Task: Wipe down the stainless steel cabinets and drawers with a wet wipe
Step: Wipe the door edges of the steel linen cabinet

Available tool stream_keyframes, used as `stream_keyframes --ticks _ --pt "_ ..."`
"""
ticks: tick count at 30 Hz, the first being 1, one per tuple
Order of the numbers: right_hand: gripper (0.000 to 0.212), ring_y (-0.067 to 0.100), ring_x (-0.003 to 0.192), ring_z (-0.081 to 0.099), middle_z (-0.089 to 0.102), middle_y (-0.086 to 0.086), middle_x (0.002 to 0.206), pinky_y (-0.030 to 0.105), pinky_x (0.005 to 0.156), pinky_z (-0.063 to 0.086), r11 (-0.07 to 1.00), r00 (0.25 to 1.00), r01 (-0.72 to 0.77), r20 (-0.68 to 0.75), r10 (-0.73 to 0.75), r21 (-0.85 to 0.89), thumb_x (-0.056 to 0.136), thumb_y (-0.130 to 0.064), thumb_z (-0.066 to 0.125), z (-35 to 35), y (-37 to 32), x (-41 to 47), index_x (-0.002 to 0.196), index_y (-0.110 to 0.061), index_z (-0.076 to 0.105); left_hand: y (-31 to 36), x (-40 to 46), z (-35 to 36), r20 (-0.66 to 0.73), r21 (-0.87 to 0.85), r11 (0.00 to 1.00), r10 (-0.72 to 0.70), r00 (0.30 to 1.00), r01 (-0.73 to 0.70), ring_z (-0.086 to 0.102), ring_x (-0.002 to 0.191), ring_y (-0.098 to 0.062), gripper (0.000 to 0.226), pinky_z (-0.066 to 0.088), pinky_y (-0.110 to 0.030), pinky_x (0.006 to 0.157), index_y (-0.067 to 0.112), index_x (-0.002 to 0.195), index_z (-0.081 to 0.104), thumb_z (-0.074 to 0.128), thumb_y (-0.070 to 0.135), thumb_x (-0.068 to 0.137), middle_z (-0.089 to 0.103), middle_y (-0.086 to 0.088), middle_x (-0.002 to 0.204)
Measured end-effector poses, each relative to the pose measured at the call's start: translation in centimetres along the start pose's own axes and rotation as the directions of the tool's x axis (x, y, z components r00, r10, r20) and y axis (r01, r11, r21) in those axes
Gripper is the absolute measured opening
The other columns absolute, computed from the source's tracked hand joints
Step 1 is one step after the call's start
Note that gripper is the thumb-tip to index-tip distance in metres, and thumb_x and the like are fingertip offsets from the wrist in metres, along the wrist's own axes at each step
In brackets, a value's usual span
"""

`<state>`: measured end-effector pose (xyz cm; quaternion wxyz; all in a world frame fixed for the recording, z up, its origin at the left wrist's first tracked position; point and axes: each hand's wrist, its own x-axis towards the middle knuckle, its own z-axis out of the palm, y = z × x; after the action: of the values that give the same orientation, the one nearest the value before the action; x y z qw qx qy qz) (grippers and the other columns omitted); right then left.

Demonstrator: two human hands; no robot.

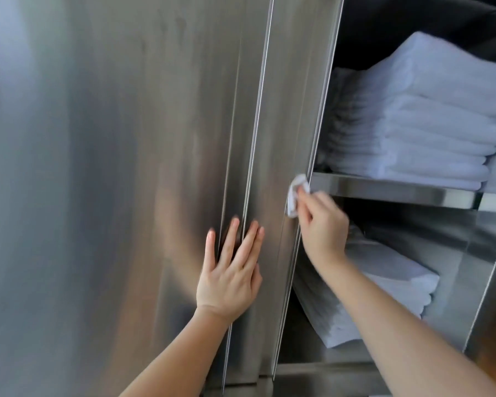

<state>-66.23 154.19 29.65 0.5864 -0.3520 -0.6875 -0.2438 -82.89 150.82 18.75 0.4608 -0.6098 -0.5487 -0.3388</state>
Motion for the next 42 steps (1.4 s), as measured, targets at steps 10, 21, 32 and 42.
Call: stream_keyframes --ticks 10,21,32,42 --pt "0.030 0.032 0.062 0.048 0.050 0.012 0.069 0.031 0.055 0.020 0.982 0.992 0.041 -0.107 -0.061 -0.185 0.097 -0.021 0.050 -1.3 -0.7 17.6 0.082 -0.005 0.070 -0.1 0.0 0.8 0.005 0.037 0.999 0.007 1.000 -0.007 0.011 0.151 -0.029 0.074 0.004 -0.057 0.120 0.017 0.155 0.027 0.053 0.034 0.087 0.011 0.002 0.165" --pt "0.027 0.035 0.082 0.056 0.060 0.016 0.089 0.036 0.061 0.031 0.975 0.998 0.027 -0.053 -0.039 -0.219 0.099 -0.023 0.047 -2.4 -1.4 18.5 0.092 -0.008 0.069 0.0 0.0 0.5 0.006 0.029 1.000 0.001 1.000 -0.001 0.012 0.151 -0.028 0.071 0.005 -0.056 0.120 0.018 0.155 0.027 0.049 0.033 0.089 0.010 0.002 0.165" --pt "0.029 0.035 0.077 0.056 0.058 0.016 0.085 0.041 0.059 0.034 0.986 0.990 -0.041 -0.139 0.018 -0.164 0.099 -0.025 0.047 -0.9 -0.5 15.7 0.092 -0.008 0.069 0.1 0.0 0.3 -0.008 0.008 1.000 0.003 1.000 -0.003 0.012 0.151 -0.027 0.070 0.005 -0.056 0.120 0.017 0.155 0.028 0.050 0.031 0.090 0.013 0.003 0.164" --pt "0.033 0.019 0.058 0.059 0.065 0.002 0.075 0.030 0.047 0.050 0.987 0.959 -0.160 0.238 0.154 0.007 0.077 -0.001 0.080 1.6 0.1 -18.4 0.109 -0.008 0.075 0.1 -0.2 0.1 0.004 -0.002 1.000 0.010 1.000 -0.010 0.009 0.151 -0.029 0.064 0.002 -0.058 0.120 0.016 0.156 0.021 0.041 0.031 0.097 0.015 0.001 0.164"
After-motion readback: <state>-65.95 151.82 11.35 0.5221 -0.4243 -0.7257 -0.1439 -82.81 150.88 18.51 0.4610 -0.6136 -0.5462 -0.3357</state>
